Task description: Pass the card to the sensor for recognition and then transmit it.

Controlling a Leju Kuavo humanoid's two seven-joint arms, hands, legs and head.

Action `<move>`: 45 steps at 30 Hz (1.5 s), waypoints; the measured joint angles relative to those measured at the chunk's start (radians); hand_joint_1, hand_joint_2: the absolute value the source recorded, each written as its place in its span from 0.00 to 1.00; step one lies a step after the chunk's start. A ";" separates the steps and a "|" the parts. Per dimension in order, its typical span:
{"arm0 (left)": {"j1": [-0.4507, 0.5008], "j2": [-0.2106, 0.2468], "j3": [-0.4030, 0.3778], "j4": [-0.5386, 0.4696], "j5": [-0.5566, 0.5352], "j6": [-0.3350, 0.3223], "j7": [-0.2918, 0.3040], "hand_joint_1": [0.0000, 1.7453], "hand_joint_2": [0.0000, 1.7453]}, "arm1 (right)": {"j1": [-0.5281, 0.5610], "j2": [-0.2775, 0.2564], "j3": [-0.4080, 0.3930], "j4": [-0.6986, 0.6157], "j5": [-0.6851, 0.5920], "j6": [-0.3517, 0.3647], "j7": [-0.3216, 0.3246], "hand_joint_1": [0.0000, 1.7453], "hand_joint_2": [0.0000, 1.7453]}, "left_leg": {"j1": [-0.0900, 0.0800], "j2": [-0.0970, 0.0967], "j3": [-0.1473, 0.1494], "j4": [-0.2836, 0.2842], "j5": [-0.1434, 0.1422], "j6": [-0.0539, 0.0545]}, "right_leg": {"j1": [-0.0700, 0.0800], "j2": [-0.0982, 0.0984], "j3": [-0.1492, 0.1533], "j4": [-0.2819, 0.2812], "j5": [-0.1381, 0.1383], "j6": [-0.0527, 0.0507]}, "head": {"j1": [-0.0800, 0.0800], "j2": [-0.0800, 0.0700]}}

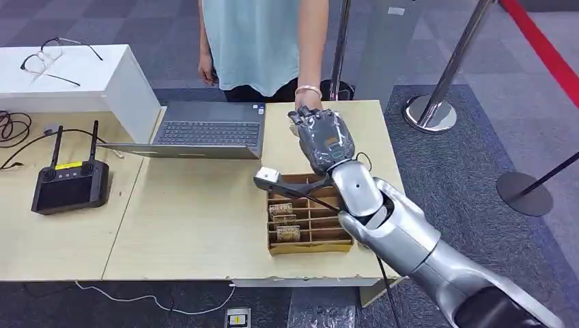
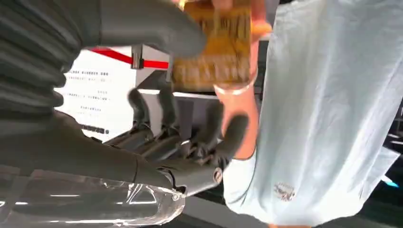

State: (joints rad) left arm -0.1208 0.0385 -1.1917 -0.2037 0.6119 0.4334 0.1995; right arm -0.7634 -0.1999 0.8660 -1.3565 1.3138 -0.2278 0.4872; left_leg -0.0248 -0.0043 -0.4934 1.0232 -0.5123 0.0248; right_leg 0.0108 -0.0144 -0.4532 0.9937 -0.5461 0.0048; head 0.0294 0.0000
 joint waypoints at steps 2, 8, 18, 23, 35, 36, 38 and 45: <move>0.000 0.000 0.000 0.000 0.000 0.000 0.000 0.00 0.00 | 0.000 0.000 0.000 0.000 0.006 -0.006 0.003 0.00 1.00 | 0.000 0.000 0.000 0.000 0.000 0.000 | 0.000 0.000 0.000 0.000 0.000 0.000 | 0.000 0.000; 0.000 0.000 0.000 0.000 0.000 0.000 0.000 0.00 0.00 | 0.001 0.000 0.000 0.000 0.006 -0.006 0.004 0.00 1.00 | 0.000 0.000 0.000 0.000 0.000 0.000 | 0.000 0.000 0.000 0.000 0.000 0.000 | 0.000 0.000; 0.000 0.000 0.000 0.000 0.003 0.000 0.000 0.00 0.00 | 0.014 -0.001 0.000 -0.002 0.017 -0.006 0.005 0.00 1.00 | 0.000 0.000 0.000 0.000 0.000 0.000 | 0.000 0.000 0.000 0.000 0.000 0.000 | 0.000 0.000; 0.001 0.000 0.000 0.000 0.010 0.000 0.000 0.00 0.00 | 0.029 -0.001 0.000 -0.024 -0.015 -0.001 0.002 0.00 1.00 | 0.000 0.000 0.000 0.000 0.000 0.000 | 0.000 0.000 0.000 0.000 0.000 0.000 | 0.000 0.000; 0.002 0.000 0.003 0.000 0.037 0.006 0.000 0.00 0.00 | 0.089 -0.004 0.007 -0.142 -0.310 0.137 -0.008 0.00 1.00 | 0.000 0.000 0.000 0.000 0.000 0.000 | 0.000 0.000 0.000 0.000 0.000 0.000 | 0.000 0.000; 0.002 0.000 0.004 0.000 0.039 0.007 -0.002 0.00 0.00 | 0.089 -0.006 0.012 -0.153 -0.330 0.157 -0.008 0.00 1.00 | 0.000 0.000 0.000 0.000 0.000 0.000 | 0.000 0.000 0.000 0.000 0.000 0.000 | 0.000 0.000; 0.002 0.000 0.005 0.000 0.040 0.008 -0.005 0.00 0.00 | 0.089 -0.008 0.019 -0.167 -0.372 0.196 -0.008 0.00 1.00 | 0.000 0.000 0.000 0.000 0.000 0.000 | 0.000 0.000 0.000 0.000 0.000 0.000 | 0.000 0.000; 0.002 0.000 0.009 0.000 0.045 0.016 -0.018 0.00 0.00 | 0.089 -0.010 0.050 -0.185 -0.481 0.277 -0.006 0.00 1.00 | 0.000 0.000 0.000 0.000 0.000 0.000 | 0.000 0.000 0.000 0.000 0.000 0.000 | 0.000 0.000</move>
State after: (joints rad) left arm -0.1185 0.0385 -1.1830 -0.2037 0.6569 0.4494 0.1816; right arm -0.6739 -0.2094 0.9155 -1.5419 0.8332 0.0496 0.4810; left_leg -0.0247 -0.0041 -0.4933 1.0231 -0.5123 0.0248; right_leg 0.0109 -0.0144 -0.4530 0.9936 -0.5460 0.0049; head 0.0294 0.0000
